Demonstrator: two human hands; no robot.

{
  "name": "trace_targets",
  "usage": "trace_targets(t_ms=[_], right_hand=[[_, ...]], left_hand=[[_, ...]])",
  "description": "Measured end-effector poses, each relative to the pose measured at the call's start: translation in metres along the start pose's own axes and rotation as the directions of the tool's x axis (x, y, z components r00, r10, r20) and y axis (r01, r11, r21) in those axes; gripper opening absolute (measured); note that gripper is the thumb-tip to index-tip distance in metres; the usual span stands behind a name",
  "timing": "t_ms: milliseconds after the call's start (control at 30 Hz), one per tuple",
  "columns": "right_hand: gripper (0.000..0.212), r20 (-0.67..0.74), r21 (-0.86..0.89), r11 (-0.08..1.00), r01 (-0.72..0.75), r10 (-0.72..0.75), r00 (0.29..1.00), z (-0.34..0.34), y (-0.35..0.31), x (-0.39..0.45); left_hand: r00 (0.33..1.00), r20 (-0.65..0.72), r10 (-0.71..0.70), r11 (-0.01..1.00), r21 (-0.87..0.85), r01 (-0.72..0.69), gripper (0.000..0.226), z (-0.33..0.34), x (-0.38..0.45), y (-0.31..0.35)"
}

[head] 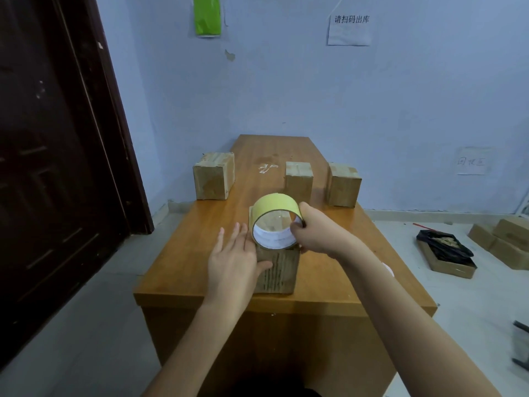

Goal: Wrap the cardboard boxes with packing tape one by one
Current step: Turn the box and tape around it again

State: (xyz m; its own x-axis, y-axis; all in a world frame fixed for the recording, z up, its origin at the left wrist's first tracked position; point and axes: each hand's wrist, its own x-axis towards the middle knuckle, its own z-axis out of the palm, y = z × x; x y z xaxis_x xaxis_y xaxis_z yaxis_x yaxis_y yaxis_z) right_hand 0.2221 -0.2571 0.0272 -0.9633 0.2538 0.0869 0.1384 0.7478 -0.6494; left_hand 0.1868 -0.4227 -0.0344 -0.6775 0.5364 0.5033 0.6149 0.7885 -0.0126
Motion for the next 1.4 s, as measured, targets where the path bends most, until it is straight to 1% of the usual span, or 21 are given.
trace_targets(t_ms=[67,133,167,200,233,333,433,533,600,667,767,867,933,1000,1067,1100,1167,1233,1267,1333,1400], right_hand=[[0.005,0.03,0.166,0.986,-0.032,0.027,0.999,-0.005,0.005,-0.002],[0.011,0.03,0.368,0.926,-0.089,0.084,0.996,-0.008,0.012,-0.007],[0.011,0.011,0.422,0.901,-0.101,0.106,0.994,-0.007,0.015,-0.009],[0.009,-0.014,0.437,0.894,-0.099,0.117,0.993,-0.005,0.017,-0.01],[0.006,-0.037,0.427,0.9,-0.09,0.117,0.992,-0.003,0.019,-0.011],[0.003,-0.096,0.322,0.945,-0.064,0.1,0.99,0.006,0.022,-0.01],[0.009,-0.131,0.345,0.935,-0.088,0.141,0.981,0.01,0.023,-0.009],[0.011,-0.125,0.346,0.933,-0.097,0.149,0.981,0.009,0.024,-0.008],[0.006,-0.132,0.314,0.946,-0.086,0.133,0.982,0.009,0.023,-0.007],[0.006,-0.148,0.267,0.962,-0.06,0.103,0.984,0.011,0.021,-0.005],[0.008,-0.159,0.224,0.974,-0.038,0.075,0.984,0.014,0.016,-0.003],[0.027,-0.195,0.177,0.984,0.001,0.034,0.98,0.016,0.013,-0.004],[0.032,-0.219,0.224,0.974,0.018,0.033,0.975,0.017,0.013,-0.005],[0.025,-0.192,0.264,0.965,0.004,0.048,0.98,0.012,0.013,-0.005],[0.018,-0.131,0.32,0.947,-0.025,0.071,0.989,0.002,0.016,-0.005],[0.018,-0.103,0.399,0.916,-0.039,0.087,0.991,-0.003,0.018,-0.006],[0.022,-0.078,0.576,0.815,-0.061,0.129,0.989,-0.006,0.023,-0.01],[0.025,-0.107,0.659,0.749,-0.064,0.178,0.978,0.001,0.024,-0.015],[0.027,-0.122,0.666,0.743,-0.062,0.191,0.974,0.006,0.025,-0.016],[0.029,-0.124,0.614,0.788,-0.043,0.15,0.981,0.017,0.026,-0.018],[0.015,-0.123,0.598,0.801,-0.014,0.109,0.986,0.023,0.027,-0.018]], left_hand=[[1.0,0.001,-0.001,1.0,-0.019,0.001,0.073,-0.001,-0.001,-0.003],[1.0,0.004,-0.009,0.999,-0.045,0.009,0.073,-0.001,-0.002,-0.004],[1.0,0.003,-0.016,0.998,-0.059,0.016,0.073,-0.001,-0.001,-0.004],[1.0,0.005,-0.019,0.997,-0.074,0.019,0.074,-0.002,0.0,-0.004],[1.0,0.009,-0.016,0.995,-0.094,0.016,0.074,-0.002,0.002,-0.004],[1.0,-0.001,-0.021,0.981,-0.191,0.021,0.078,-0.003,0.005,0.001],[0.997,-0.05,-0.052,0.968,-0.249,0.038,0.084,0.0,-0.001,0.011],[0.995,-0.087,-0.05,0.983,-0.181,0.034,0.09,-0.004,-0.009,0.019],[0.99,-0.13,-0.047,0.987,-0.157,0.027,0.094,-0.005,-0.009,0.02],[0.99,-0.138,-0.015,0.991,-0.133,-0.003,0.086,-0.002,-0.007,0.02],[0.997,-0.072,0.003,0.996,-0.086,-0.009,0.069,0.001,-0.006,0.017],[0.998,-0.065,-0.008,0.993,-0.12,0.0,0.068,0.003,-0.007,0.01],[0.996,-0.087,-0.031,0.988,-0.155,0.018,0.073,0.004,-0.008,0.008],[0.994,-0.098,-0.039,0.988,-0.156,0.023,0.075,0.005,-0.007,0.008],[0.997,-0.077,-0.031,0.99,-0.141,0.02,0.074,0.004,-0.005,0.008],[0.997,-0.071,-0.023,0.991,-0.135,0.014,0.074,0.003,-0.004,0.008],[0.997,-0.073,-0.005,0.991,-0.133,-0.005,0.076,0.005,-0.004,0.007],[0.997,-0.079,0.001,0.988,-0.155,-0.014,0.079,0.007,-0.003,0.005],[0.997,-0.081,0.001,0.985,-0.17,-0.015,0.081,0.008,-0.003,0.004],[0.996,-0.084,0.0,0.98,-0.198,-0.017,0.084,0.011,-0.003,0.003],[0.996,-0.084,0.0,0.98,-0.198,-0.017,0.085,0.012,-0.004,0.002]])
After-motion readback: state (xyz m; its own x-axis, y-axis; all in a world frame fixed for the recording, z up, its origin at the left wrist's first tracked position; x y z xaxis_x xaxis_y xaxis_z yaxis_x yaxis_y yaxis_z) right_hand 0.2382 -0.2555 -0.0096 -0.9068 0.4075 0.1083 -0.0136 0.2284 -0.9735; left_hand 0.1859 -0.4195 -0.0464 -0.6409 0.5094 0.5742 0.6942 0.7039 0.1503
